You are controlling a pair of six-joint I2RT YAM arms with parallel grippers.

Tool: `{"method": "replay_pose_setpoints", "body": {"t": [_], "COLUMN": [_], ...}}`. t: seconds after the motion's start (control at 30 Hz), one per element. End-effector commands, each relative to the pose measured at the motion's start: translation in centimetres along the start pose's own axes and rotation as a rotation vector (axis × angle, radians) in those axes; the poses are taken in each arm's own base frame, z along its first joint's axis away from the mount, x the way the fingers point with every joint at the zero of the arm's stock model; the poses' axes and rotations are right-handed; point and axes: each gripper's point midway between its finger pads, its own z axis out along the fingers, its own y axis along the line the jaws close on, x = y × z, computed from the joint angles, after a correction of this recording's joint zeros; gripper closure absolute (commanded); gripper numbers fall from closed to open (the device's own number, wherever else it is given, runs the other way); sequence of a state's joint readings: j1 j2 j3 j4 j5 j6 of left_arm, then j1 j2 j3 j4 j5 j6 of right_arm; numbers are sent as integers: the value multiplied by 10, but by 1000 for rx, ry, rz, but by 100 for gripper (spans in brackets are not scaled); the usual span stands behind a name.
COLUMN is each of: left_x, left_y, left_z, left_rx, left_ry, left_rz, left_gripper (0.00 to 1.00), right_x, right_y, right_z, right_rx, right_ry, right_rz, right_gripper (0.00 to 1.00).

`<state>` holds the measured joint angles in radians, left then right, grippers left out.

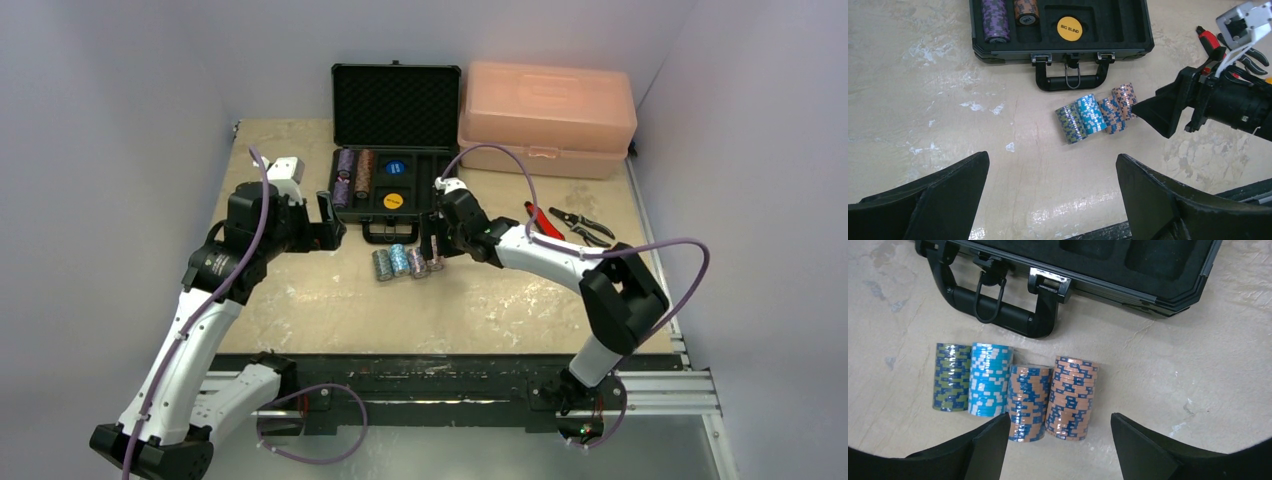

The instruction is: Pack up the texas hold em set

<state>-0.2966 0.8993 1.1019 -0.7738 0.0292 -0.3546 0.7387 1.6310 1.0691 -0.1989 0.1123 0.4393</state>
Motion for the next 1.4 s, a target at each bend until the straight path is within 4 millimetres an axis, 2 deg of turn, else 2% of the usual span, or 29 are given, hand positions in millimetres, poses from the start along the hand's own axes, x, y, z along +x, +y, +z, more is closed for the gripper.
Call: {"method": "replay_pose_setpoints", "body": {"t": [0.0, 0.43, 1.17, 1.37], "left_x": [-8, -6, -5, -4], "left_y": [1, -1, -1, -1], "left_z": [-2, -1, 2, 3], "left_rx": [-1, 10, 11, 11], "left_ry": [-33, -22, -8, -7], "left_rz": [20, 25, 34, 35], "left_gripper": [0, 0, 2, 2], "right_x": [-6, 13, 19, 22], "right_y": [5, -4, -1, -2], "right_z": [10, 33, 46, 48], "right_rx": [6, 48, 44, 49], "right_ry": [9, 67, 104, 114], "right_rz": [15, 5, -10, -11], "right_gripper": [24, 35, 42, 48]}}
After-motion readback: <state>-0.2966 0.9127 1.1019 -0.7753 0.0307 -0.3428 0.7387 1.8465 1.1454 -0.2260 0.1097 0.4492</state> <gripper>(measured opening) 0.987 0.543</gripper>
